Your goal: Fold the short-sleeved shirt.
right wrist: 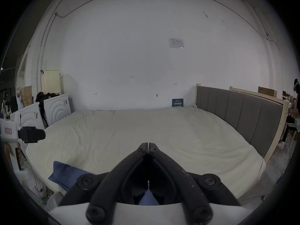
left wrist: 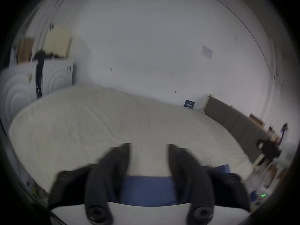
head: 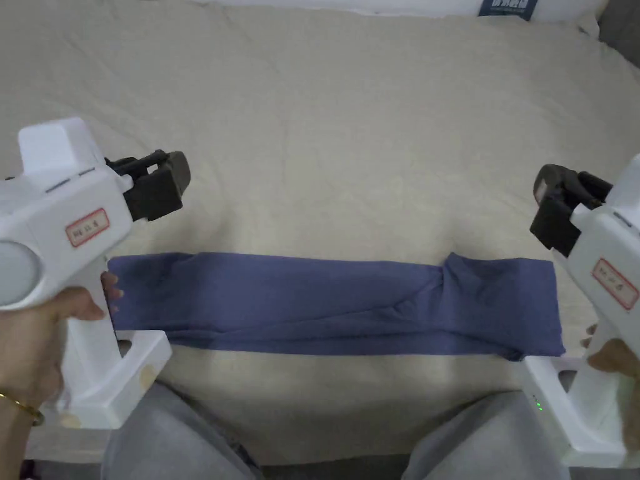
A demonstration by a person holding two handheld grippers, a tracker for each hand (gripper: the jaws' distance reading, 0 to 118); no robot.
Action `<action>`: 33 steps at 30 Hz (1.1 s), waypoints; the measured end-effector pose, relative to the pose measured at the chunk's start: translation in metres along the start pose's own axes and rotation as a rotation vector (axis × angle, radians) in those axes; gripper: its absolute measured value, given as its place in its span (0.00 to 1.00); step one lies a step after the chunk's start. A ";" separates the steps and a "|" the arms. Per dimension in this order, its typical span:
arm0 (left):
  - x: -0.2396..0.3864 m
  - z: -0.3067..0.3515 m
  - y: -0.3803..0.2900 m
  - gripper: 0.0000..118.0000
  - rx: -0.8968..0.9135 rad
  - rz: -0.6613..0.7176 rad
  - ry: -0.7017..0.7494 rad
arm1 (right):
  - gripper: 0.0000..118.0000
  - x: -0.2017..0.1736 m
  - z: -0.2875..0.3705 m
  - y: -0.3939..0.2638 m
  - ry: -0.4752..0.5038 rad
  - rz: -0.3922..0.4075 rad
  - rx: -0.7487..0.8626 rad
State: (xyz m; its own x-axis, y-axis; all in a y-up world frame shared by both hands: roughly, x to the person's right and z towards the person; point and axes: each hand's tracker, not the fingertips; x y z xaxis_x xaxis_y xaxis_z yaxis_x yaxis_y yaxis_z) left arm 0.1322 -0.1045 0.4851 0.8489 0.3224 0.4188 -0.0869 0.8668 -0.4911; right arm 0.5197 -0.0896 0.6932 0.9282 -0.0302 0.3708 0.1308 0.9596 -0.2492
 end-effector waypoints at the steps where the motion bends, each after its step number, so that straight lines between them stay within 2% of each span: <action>1: -0.019 -0.003 0.004 0.76 -0.018 0.061 -0.033 | 0.01 -0.001 -0.001 -0.001 -0.001 0.002 -0.004; 2: -0.035 -0.005 0.006 0.91 -0.033 0.107 -0.058 | 0.01 -0.002 -0.002 -0.001 -0.005 0.007 -0.009; 3: -0.051 -0.008 0.005 1.00 -0.062 0.156 -0.075 | 0.01 -0.003 -0.003 -0.002 -0.013 0.014 -0.021; 8: -0.122 -0.019 -0.020 1.00 -0.179 0.276 -0.060 | 0.01 -0.005 -0.012 -0.008 -0.030 0.013 -0.072; 12: -0.166 -0.030 -0.066 1.00 -0.237 0.434 -0.011 | 0.01 -0.003 -0.021 -0.013 -0.048 0.002 -0.109; 16: -0.191 -0.037 -0.111 1.00 -0.255 0.599 -0.032 | 0.01 -0.002 -0.030 -0.018 -0.059 0.003 -0.142; 20: -0.192 -0.050 -0.133 1.00 -0.285 0.639 -0.061 | 0.01 0.003 -0.037 -0.021 -0.067 0.003 -0.162; 23: -0.189 -0.049 -0.132 1.00 -0.234 0.655 -0.065 | 0.01 0.005 -0.038 -0.024 -0.071 0.001 -0.174; 26: -0.192 -0.049 -0.131 1.00 -0.237 0.688 -0.097 | 0.01 -0.005 -0.036 -0.024 -0.060 0.006 -0.181; 29: -0.188 -0.046 -0.128 0.90 -0.260 0.633 -0.075 | 0.01 -0.006 -0.039 -0.026 -0.048 0.007 -0.190; 31: -0.186 -0.043 -0.126 0.72 -0.276 0.604 -0.047 | 0.01 -0.007 -0.040 -0.028 -0.038 -0.002 -0.192; 32: -0.184 -0.043 -0.125 0.59 -0.288 0.581 -0.016 | 0.01 -0.008 -0.041 -0.028 -0.035 -0.006 -0.192; 33: -0.181 -0.044 -0.124 0.31 -0.305 0.547 0.018 | 0.01 -0.006 -0.042 -0.030 -0.032 -0.009 -0.193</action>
State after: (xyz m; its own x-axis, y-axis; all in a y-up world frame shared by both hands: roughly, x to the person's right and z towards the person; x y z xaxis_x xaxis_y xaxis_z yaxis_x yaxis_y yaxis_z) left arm 0.0126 -0.2874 0.4368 0.7322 0.6803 0.0334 -0.3613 0.4295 -0.8277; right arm 0.5250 -0.1303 0.6615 0.9154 -0.0265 0.4016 0.2063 0.8876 -0.4117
